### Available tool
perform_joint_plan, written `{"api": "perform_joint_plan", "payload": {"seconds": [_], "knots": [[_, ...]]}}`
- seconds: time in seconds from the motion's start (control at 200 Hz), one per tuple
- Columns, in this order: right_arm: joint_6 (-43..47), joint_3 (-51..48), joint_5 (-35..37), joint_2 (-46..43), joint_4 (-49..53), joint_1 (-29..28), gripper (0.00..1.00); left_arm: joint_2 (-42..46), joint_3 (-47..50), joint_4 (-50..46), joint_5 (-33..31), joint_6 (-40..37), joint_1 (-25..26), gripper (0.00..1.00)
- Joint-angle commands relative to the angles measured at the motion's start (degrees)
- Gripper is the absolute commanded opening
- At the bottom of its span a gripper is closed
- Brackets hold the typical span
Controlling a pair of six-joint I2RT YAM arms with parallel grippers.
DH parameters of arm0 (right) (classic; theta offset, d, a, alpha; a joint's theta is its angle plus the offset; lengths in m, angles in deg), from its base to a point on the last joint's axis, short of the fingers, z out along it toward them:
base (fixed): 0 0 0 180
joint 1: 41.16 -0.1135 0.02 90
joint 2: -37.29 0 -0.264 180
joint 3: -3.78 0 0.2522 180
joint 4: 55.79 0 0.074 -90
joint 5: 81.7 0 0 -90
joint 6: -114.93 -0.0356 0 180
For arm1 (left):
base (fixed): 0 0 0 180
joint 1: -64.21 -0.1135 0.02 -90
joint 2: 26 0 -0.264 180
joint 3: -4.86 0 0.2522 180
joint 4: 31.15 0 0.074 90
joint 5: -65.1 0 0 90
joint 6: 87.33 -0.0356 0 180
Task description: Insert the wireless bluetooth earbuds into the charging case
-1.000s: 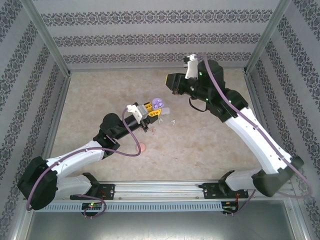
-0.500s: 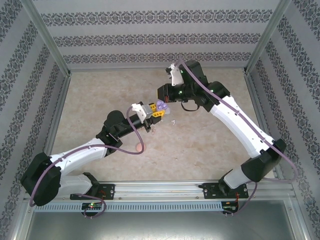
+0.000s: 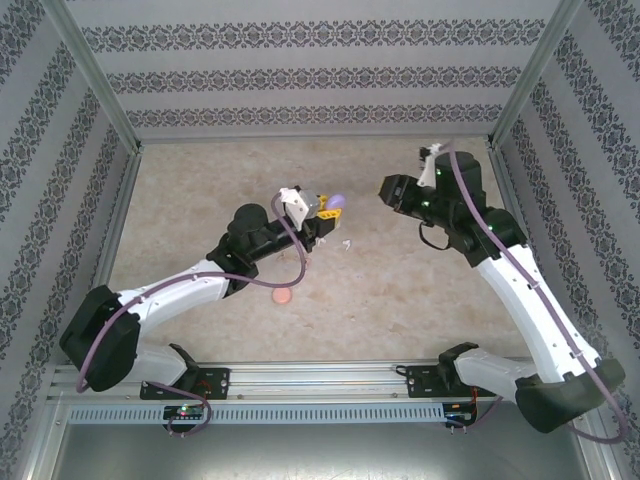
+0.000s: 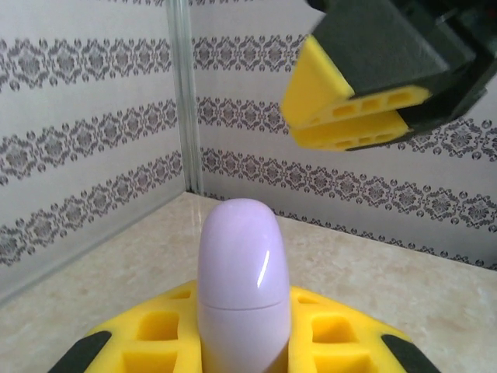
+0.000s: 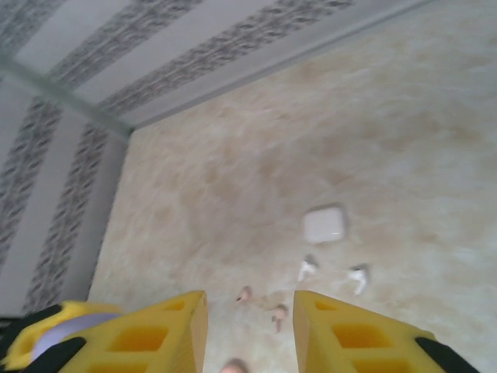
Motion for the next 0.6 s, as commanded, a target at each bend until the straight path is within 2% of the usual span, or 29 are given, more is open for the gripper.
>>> {"api": "perform_joint_plan", "payload": {"seconds": [0.0, 0.21, 0.38, 0.595], "knots": [[-2.26, -4.89, 3.51, -1.11, -2.76, 1.87, 0.35, -3.57, -2.16, -4.12, -3.38, 8.27, -0.33, 0.00], [-3.61, -12.42, 5.37, -5.67, -3.34, 6.12, 0.43, -15.13, -11.37, -11.25, -3.09, 19.37, 0.94, 0.00], [-4.25, -14.53, 4.78, -6.23, -3.59, 10.72, 0.48, -26.73, -21.51, -17.17, -2.18, 26.57, 5.32, 0.00], [-4.69, -14.66, 4.55, -5.34, -4.15, 13.49, 0.49, -40.52, -35.55, -23.18, -4.07, 33.25, 10.83, 0.00]]}}
